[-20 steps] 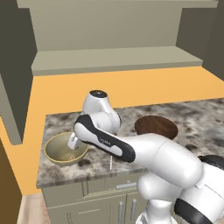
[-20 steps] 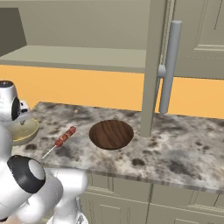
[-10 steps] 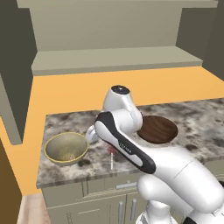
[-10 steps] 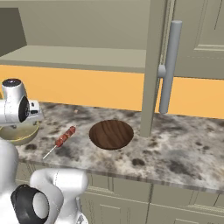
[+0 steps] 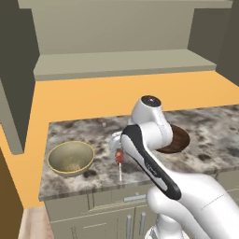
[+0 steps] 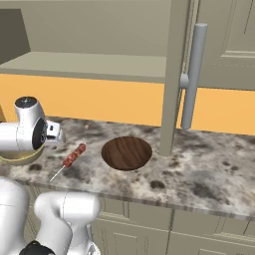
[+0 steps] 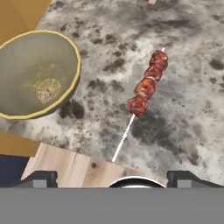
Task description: Pick both bowls and place them on the counter. Then place the kebab skewer in one bowl and place the sugar cube in the other bowl.
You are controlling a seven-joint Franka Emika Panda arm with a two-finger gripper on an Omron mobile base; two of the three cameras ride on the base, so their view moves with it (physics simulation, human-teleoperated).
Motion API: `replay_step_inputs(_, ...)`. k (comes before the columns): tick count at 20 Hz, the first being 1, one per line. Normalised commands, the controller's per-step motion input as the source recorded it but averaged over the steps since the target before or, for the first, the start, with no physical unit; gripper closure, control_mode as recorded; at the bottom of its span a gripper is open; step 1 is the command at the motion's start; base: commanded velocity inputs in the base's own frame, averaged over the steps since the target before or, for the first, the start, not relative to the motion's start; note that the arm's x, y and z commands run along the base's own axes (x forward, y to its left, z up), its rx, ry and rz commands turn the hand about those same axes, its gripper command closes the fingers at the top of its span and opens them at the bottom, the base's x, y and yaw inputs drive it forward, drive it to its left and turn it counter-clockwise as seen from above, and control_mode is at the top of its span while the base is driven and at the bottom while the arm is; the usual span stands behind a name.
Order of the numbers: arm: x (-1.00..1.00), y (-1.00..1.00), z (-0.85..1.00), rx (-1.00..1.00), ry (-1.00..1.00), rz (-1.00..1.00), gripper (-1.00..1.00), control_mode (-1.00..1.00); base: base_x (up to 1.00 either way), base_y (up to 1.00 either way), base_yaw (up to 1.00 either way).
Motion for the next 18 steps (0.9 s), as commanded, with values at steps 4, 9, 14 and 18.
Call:
replay_step_inputs(4, 0.02, -0.35, -0.41, 0.05, 0.03, -0.15, -1.0, -1.0, 0.0, 0.0, 0.0)
replay_step_inputs(9, 0.14, -0.28, -0.42, 0.02, 0.04, -0.09, -1.0, -1.0, 0.0, 0.0, 0.0)
replay_step_inputs(14, 0.47, -0.01, -0.38, 0.0, 0.11, -0.14, -1.0, -1.0, 0.0, 0.0, 0.0)
replay_step_inputs(18, 0.46, 0.0, -0.4, 0.0, 0.09, -0.1, -1.0, -1.0, 0.0, 0.0, 0.0)
